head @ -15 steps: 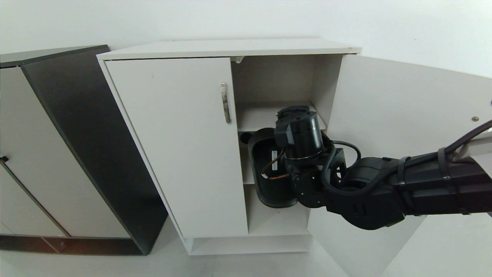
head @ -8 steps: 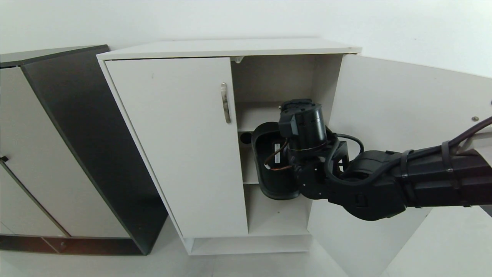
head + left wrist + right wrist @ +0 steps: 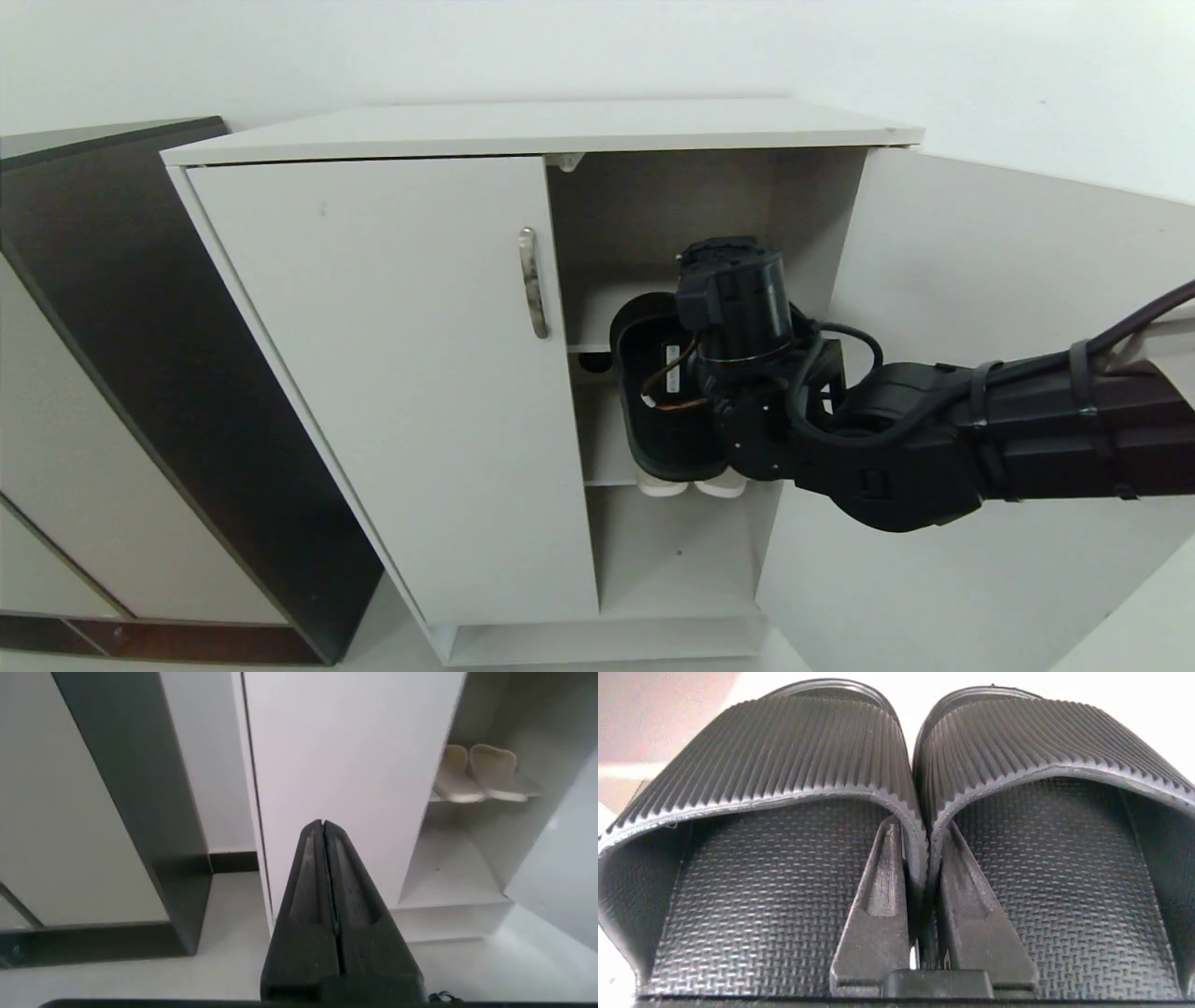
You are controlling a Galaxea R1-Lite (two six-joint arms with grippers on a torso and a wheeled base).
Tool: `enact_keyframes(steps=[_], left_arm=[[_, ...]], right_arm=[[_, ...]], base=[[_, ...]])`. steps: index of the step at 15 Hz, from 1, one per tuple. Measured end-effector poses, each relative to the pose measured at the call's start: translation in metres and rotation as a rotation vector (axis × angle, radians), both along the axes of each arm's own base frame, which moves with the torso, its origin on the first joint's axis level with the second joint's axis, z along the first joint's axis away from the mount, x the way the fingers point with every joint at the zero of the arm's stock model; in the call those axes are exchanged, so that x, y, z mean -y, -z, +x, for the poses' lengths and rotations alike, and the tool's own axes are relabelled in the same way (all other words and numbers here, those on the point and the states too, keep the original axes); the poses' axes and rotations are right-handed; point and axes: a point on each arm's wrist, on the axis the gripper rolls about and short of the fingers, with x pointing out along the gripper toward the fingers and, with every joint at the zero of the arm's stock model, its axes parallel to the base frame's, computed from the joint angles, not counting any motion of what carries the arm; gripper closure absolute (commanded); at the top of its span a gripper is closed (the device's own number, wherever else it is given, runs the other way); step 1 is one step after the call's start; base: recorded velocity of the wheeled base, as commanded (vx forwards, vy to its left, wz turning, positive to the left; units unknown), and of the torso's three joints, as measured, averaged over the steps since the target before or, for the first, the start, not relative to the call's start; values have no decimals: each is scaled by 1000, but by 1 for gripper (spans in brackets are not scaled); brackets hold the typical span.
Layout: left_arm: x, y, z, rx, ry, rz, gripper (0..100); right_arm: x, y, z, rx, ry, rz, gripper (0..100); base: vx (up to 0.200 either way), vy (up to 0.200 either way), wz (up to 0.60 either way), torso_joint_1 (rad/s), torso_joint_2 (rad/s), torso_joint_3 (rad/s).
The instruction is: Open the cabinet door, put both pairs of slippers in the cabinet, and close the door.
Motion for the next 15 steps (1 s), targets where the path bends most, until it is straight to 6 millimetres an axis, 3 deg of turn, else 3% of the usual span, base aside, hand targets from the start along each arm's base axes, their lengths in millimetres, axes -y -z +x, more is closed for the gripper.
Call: enact_keyframes(steps=[6,15], left_arm=[[0,0,0,0,0,1,100],[0,0,0,0,-1,1,100]], right_arm=[[-2,3,2,-3,3,-5,100],[-6,3,8,2,-5,-31,100]], base=[[200,0,0,3,4,0],[0,0,0,0,0,0]])
